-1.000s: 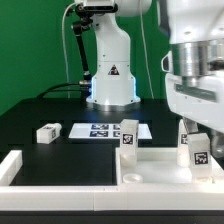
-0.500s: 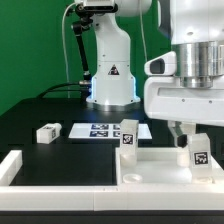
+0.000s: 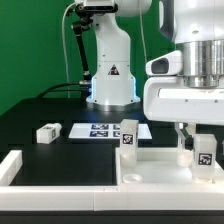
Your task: Assemble square table
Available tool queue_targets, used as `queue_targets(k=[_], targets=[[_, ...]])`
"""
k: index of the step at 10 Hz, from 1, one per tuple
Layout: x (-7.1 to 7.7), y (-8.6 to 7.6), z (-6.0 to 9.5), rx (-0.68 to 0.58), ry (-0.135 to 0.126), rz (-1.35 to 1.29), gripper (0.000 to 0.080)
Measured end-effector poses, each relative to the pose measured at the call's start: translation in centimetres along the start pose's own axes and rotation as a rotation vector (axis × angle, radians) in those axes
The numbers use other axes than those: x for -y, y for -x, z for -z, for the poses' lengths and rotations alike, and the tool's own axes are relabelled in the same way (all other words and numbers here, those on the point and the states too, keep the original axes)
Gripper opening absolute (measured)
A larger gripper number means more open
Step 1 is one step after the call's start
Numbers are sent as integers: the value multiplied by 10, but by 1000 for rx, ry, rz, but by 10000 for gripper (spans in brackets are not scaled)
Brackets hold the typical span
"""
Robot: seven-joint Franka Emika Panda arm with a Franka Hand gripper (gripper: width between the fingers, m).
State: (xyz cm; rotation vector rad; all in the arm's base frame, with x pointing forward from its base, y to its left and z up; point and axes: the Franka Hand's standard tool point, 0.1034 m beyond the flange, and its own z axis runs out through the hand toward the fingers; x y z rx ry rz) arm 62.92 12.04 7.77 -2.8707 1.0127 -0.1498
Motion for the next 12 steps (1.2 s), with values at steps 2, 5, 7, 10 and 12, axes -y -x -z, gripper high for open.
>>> queue_targets(k=[2, 5, 7, 10, 12], targets=[[-3, 1, -1, 8, 8, -133, 292], [-3, 2, 0, 34, 17, -529, 292], [-3, 2, 0, 70, -4, -794, 292], [1, 3, 0, 96, -29, -1117, 293], [1, 4, -1, 96, -28, -1078, 352]])
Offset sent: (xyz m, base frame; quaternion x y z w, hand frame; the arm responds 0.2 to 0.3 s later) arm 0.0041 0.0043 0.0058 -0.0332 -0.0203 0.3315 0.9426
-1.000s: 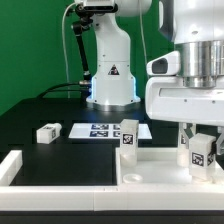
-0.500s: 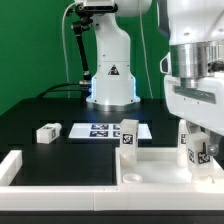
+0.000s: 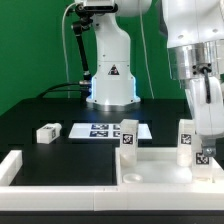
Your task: Assemble square table
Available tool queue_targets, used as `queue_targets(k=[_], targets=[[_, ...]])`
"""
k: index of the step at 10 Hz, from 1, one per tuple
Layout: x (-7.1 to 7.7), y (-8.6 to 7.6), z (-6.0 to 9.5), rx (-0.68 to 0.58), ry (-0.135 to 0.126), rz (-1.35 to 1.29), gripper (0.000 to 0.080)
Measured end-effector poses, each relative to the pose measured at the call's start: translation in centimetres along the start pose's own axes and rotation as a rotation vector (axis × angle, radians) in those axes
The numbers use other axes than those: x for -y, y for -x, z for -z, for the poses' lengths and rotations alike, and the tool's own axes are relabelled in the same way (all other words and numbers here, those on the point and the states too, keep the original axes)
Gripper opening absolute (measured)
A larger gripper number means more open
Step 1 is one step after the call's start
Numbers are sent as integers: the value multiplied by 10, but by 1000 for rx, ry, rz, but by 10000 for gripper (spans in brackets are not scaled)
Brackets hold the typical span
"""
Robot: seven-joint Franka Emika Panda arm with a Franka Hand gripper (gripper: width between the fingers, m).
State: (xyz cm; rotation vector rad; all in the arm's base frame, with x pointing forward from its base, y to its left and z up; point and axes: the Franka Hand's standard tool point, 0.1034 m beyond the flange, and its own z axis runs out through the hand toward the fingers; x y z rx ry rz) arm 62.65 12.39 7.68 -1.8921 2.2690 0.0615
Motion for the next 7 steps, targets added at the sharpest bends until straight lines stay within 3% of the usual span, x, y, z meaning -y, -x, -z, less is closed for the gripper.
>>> queue_targets(k=[1, 2, 3, 7], targets=[[0, 1, 0, 0, 1, 3, 489], [-3, 4, -2, -38, 8, 186, 489], [-6, 8, -3, -58, 20, 404, 614], [-3, 3, -2, -64, 30, 687, 648]])
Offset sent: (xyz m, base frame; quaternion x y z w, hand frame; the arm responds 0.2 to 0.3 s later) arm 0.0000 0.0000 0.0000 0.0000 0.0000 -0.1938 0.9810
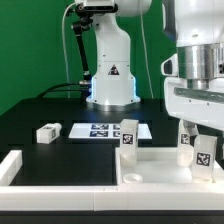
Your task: Assemble square table
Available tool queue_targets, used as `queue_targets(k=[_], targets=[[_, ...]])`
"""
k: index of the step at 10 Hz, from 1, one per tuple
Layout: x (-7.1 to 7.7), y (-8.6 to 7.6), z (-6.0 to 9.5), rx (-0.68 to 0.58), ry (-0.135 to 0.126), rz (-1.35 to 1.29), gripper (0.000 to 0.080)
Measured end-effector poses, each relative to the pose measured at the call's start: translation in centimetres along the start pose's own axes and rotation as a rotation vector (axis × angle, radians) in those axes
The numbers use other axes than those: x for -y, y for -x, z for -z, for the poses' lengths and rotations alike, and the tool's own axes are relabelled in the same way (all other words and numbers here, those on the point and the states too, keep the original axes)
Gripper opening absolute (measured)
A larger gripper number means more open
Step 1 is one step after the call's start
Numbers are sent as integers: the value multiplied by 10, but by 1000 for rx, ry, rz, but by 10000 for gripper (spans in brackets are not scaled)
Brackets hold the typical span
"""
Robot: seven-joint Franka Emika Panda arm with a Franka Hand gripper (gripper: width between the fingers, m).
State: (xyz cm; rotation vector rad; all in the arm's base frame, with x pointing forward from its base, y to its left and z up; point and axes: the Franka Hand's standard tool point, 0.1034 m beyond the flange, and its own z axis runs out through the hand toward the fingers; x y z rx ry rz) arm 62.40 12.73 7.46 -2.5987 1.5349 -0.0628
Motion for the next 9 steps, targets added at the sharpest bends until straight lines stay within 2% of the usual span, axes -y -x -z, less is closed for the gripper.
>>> queue_targets(k=[1, 3, 4, 5, 6, 7, 9], targets=[[1, -3, 2, -21, 12, 182, 648], [1, -1, 1, -22, 14, 188, 643], [1, -1, 1, -22, 14, 190, 517], [1, -1, 1, -21, 13, 171, 517], [-1, 0, 0, -17, 17, 110, 333], [-2, 0, -1, -15, 21, 65, 291], [-3, -4, 1, 5, 10, -202, 291]])
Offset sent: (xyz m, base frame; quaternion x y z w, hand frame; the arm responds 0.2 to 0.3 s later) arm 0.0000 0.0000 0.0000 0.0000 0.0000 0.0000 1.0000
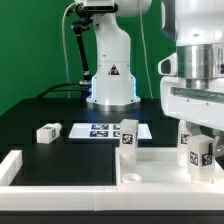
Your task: Assemble square table
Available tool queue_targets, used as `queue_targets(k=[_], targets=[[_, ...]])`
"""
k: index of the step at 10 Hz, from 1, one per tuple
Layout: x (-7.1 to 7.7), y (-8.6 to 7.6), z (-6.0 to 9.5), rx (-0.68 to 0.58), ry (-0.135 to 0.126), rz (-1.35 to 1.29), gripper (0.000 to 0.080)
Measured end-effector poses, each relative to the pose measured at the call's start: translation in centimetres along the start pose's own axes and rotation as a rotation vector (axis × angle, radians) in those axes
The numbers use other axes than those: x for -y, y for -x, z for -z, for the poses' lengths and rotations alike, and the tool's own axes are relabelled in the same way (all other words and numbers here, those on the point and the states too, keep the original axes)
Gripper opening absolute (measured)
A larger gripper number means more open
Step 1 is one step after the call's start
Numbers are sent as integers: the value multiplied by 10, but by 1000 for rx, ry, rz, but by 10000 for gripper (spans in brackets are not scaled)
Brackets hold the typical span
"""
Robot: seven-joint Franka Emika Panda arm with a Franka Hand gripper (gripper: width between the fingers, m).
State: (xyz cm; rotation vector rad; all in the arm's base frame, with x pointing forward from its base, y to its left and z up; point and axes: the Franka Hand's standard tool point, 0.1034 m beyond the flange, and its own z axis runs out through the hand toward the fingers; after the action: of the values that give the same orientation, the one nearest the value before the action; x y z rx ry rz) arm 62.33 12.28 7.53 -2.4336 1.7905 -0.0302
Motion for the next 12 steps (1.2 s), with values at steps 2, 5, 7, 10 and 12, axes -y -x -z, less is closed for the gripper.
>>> queue_targets(k=[2, 5, 7, 10, 12], targets=[[1, -2, 2, 39, -16, -313, 291], [1, 3, 0, 60, -11, -570, 291], [1, 4, -1, 53, -15, -493, 291], [1, 14, -3, -1, -15, -24, 553], [0, 12, -5, -8, -10, 81, 644]])
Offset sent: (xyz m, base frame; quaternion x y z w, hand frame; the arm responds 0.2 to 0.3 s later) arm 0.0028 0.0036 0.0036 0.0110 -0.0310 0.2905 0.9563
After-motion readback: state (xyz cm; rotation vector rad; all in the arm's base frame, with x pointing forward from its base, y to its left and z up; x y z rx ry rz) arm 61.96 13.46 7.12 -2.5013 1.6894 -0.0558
